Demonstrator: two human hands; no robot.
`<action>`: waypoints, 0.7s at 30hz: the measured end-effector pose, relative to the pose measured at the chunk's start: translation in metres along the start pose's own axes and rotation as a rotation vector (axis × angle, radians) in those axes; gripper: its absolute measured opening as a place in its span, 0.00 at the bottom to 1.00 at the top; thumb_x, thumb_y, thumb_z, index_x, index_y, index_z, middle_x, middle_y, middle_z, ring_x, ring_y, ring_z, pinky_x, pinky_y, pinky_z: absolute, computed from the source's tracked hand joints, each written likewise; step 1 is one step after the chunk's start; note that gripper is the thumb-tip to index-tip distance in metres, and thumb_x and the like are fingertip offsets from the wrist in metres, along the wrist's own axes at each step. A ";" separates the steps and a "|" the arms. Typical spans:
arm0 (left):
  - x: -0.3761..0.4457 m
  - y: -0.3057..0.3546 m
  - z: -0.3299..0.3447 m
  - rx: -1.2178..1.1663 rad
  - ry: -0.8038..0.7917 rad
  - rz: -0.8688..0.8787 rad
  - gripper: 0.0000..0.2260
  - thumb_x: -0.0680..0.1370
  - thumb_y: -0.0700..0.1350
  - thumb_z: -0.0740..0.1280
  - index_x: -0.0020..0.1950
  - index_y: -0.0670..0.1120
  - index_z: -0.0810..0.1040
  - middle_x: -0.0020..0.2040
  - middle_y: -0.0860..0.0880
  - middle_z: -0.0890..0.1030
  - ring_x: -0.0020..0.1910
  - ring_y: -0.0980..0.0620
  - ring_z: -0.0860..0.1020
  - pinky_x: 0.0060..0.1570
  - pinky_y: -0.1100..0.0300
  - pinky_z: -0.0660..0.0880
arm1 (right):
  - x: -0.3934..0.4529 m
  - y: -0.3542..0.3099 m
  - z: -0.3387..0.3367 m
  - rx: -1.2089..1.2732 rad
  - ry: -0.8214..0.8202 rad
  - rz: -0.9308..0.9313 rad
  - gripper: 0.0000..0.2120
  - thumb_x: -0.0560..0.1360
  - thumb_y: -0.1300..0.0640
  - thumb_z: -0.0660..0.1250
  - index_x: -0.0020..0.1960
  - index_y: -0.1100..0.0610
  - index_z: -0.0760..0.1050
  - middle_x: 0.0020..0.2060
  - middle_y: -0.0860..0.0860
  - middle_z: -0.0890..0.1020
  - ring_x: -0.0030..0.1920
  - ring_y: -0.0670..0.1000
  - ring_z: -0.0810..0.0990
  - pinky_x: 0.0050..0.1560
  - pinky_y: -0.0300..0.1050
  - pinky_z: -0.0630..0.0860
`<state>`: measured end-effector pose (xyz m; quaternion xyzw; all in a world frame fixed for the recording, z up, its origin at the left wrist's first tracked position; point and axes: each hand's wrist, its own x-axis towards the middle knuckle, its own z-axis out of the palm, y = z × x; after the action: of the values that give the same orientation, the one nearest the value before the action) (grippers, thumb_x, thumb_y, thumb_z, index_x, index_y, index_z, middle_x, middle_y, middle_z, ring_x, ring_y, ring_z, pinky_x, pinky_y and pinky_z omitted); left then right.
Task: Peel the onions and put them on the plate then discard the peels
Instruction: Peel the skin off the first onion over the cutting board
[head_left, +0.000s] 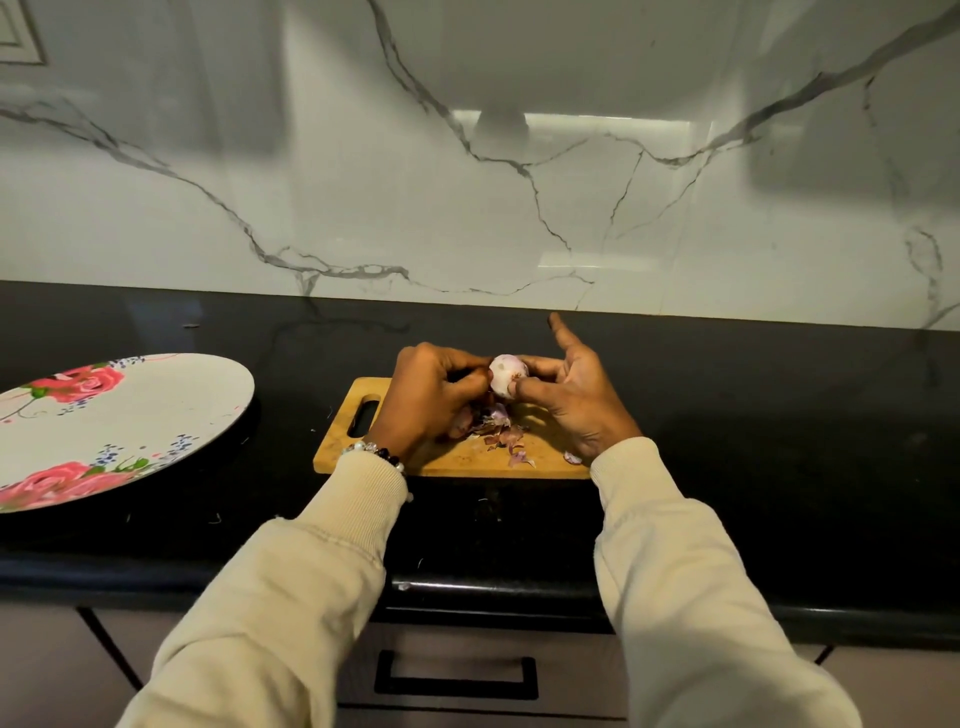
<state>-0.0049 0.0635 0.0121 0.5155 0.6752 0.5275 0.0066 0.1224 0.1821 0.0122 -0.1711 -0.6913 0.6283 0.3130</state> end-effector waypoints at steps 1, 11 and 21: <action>0.000 0.000 0.000 0.017 0.002 0.009 0.09 0.76 0.37 0.70 0.55 0.41 0.84 0.38 0.53 0.83 0.33 0.65 0.80 0.34 0.73 0.74 | 0.000 0.000 0.000 -0.007 -0.002 0.003 0.49 0.73 0.71 0.71 0.81 0.53 0.43 0.53 0.53 0.85 0.57 0.52 0.83 0.62 0.57 0.77; 0.002 -0.004 0.005 0.180 0.131 0.096 0.09 0.76 0.37 0.69 0.54 0.42 0.84 0.46 0.46 0.85 0.43 0.54 0.82 0.44 0.69 0.76 | -0.003 -0.005 0.006 0.103 -0.005 0.027 0.45 0.74 0.74 0.67 0.81 0.55 0.45 0.50 0.55 0.85 0.48 0.50 0.86 0.45 0.45 0.83; 0.002 -0.001 0.007 -0.045 0.207 -0.008 0.09 0.77 0.35 0.64 0.47 0.43 0.84 0.41 0.46 0.84 0.35 0.55 0.82 0.40 0.58 0.80 | 0.000 -0.008 0.005 0.438 0.053 0.003 0.36 0.76 0.76 0.54 0.79 0.54 0.53 0.41 0.59 0.86 0.39 0.51 0.85 0.40 0.47 0.82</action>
<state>-0.0031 0.0699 0.0093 0.4554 0.6625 0.5927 -0.0494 0.1204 0.1775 0.0201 -0.1163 -0.5299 0.7591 0.3598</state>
